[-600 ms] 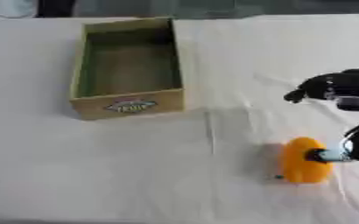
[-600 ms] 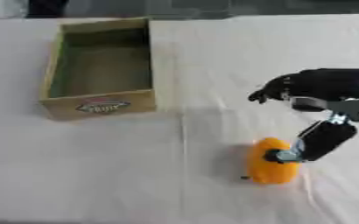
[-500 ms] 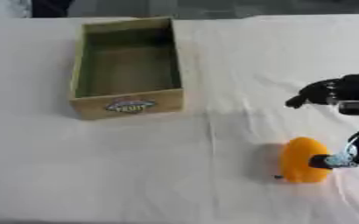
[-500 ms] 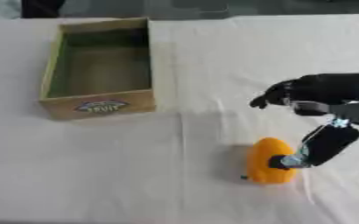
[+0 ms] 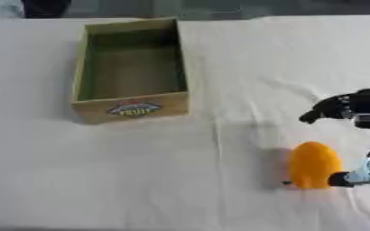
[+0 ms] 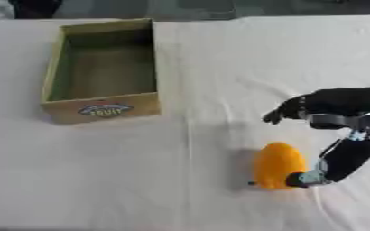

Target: Pick up objects on the table and place them in the box.

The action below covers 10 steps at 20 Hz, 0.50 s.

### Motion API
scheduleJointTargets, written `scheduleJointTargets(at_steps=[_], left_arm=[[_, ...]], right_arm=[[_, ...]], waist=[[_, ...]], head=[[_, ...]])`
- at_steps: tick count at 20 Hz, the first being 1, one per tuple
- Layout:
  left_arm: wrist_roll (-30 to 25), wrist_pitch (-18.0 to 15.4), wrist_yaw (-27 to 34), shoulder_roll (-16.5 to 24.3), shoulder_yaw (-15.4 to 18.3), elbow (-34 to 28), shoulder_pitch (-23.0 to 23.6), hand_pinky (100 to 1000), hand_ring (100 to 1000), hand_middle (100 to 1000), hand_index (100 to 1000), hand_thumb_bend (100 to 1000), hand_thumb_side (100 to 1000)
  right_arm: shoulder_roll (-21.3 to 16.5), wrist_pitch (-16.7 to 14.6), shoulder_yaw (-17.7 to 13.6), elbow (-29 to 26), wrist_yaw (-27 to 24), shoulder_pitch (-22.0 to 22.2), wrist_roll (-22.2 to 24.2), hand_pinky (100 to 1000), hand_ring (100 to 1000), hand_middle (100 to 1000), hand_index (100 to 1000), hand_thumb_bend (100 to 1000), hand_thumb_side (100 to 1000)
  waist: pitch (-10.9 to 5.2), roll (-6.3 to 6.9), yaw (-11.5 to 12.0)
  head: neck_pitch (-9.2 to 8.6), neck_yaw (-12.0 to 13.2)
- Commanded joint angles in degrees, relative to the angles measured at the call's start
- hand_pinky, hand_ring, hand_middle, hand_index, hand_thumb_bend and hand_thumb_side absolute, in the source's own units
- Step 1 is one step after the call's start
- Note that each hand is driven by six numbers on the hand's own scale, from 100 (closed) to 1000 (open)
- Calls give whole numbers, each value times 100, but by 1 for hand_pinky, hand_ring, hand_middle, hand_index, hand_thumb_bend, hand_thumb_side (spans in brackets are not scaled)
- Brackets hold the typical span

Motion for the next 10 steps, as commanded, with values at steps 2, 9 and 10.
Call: scheduleJointTargets(at_steps=[2,9,10], left_arm=[[-2,-7,-15,151,40,-93,-66,767,683,708,867,100,927],[-16,-5,-1,126,23,-93,-91,767,683,708,867,100,927],[-20,-5,1,123,20,-93,-96,767,683,708,867,100,927]], right_arm=[[-147,149,11,-78,36,72,157,871,989,866,1000,543,544],[53,310,214,-78,311,110,280,868,982,860,1000,537,543],[78,320,237,-78,346,94,291,867,980,858,1000,543,549]], waist=[[-81,-12,25],[-19,20,80],[-13,23,84]], head=[[-62,-12],[-81,-51],[-83,-57]])
